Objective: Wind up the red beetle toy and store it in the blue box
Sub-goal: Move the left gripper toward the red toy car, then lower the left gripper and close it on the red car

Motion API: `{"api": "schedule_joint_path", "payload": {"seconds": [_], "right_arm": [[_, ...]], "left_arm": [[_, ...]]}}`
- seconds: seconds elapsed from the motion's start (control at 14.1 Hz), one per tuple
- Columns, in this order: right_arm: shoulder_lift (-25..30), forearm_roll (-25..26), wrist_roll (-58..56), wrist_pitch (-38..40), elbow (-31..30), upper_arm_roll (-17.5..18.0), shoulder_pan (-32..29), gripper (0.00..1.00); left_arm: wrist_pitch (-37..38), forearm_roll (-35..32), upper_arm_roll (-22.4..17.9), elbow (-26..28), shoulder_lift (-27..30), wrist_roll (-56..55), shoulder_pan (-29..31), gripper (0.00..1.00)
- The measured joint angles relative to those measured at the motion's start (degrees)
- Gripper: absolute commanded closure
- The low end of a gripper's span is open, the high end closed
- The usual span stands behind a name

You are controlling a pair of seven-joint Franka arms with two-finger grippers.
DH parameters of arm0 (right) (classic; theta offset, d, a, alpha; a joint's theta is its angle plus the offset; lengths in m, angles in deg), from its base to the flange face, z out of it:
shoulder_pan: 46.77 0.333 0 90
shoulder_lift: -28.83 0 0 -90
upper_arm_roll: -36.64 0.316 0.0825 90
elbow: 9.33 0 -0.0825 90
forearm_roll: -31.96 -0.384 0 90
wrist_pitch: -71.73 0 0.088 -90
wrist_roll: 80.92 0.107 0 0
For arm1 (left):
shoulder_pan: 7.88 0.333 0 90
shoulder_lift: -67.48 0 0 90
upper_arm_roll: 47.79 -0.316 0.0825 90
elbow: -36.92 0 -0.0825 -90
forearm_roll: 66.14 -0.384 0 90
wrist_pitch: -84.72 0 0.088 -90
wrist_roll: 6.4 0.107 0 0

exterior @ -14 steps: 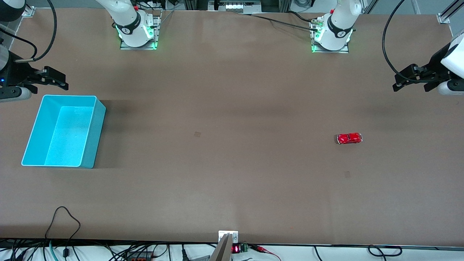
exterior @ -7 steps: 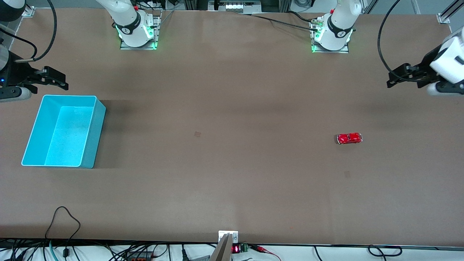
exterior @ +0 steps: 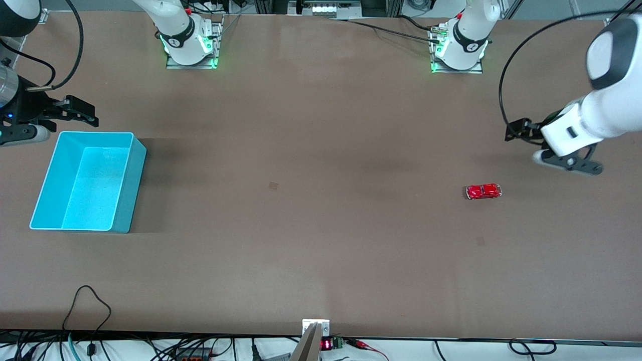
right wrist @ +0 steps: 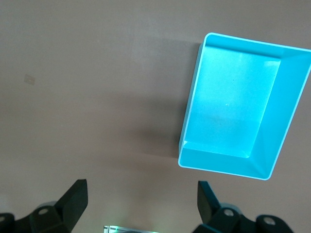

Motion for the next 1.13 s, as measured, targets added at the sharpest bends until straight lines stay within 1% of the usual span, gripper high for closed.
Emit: {"api": "schedule_joint_path", "payload": {"seconds": [0.21,0.35,0.64,0.85,0.99,1.13], "right_arm": [[-0.6,0.0,0.0,0.0,0.0,0.3,0.3,0.0],[-0.6,0.0,0.0,0.0,0.0,0.3,0.3,0.0],[-0.6,0.0,0.0,0.0,0.0,0.3,0.3,0.0],[-0.6,0.0,0.0,0.0,0.0,0.3,0.4,0.0],[-0.6,0.0,0.0,0.0,0.0,0.3,0.4,0.0],[-0.6,0.0,0.0,0.0,0.1,0.4,0.4,0.0]], "left_arm": [[-10.6,-0.6,0.0,5.7,-2.7,19.2,0.8,0.0],[-15.8,-0.7,-0.1,8.9,-5.0,30.3,1.8,0.0],[-22.2,-0.8,-0.2,9.6,-10.8,47.6,3.7,0.0],[-27.9,-0.8,-0.2,9.7,-14.6,62.1,3.8,0.0],[-31.5,-0.8,-0.1,9.8,-16.8,68.1,3.8,0.0],[-34.0,-0.8,0.0,10.6,-17.8,70.1,3.8,0.0]]}}
